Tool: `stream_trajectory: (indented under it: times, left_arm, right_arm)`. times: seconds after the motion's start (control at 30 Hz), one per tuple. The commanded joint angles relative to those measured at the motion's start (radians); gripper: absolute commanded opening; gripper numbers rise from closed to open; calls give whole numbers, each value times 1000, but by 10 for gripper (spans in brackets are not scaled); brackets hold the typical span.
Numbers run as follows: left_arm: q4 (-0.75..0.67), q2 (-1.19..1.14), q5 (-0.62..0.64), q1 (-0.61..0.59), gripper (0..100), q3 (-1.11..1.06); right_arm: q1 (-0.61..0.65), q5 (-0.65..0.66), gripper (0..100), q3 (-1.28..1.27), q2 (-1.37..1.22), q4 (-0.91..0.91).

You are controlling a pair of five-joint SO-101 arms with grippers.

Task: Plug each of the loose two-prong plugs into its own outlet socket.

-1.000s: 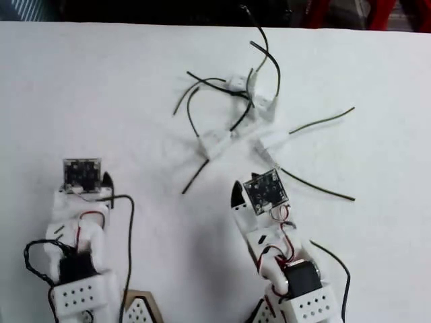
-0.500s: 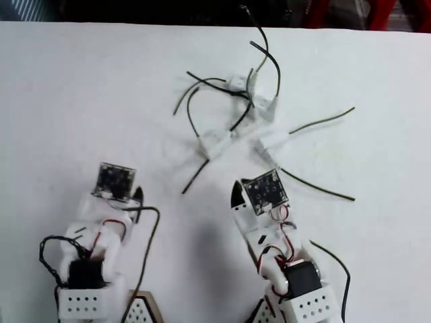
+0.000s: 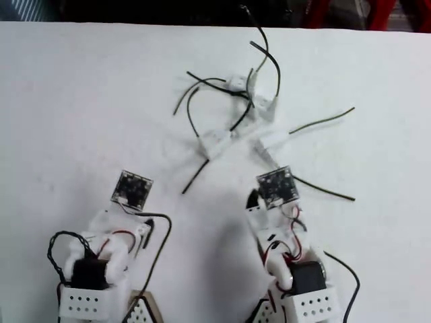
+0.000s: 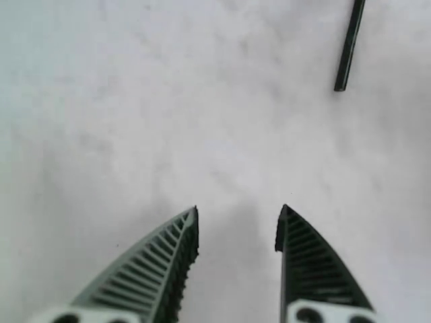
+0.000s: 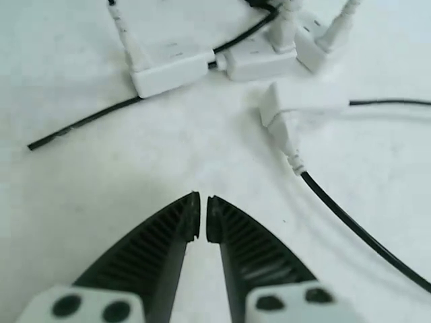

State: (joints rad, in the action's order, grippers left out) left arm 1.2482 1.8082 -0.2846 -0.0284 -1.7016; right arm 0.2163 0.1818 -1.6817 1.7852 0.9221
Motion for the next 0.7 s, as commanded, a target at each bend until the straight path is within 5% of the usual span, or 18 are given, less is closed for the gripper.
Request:
stream_trajectory:
  times: [0.0,0.37,0.67]
  left_arm:
    - [15,12,6,5,196,9]
    - [20,12,6,5,196,9]
    - [20,12,6,5,196,9]
  right_arm:
    - [-67,3,18,-9,12,58]
    - [-77,3,18,-9,12,341]
    - [-77,2,18,-9,12,348]
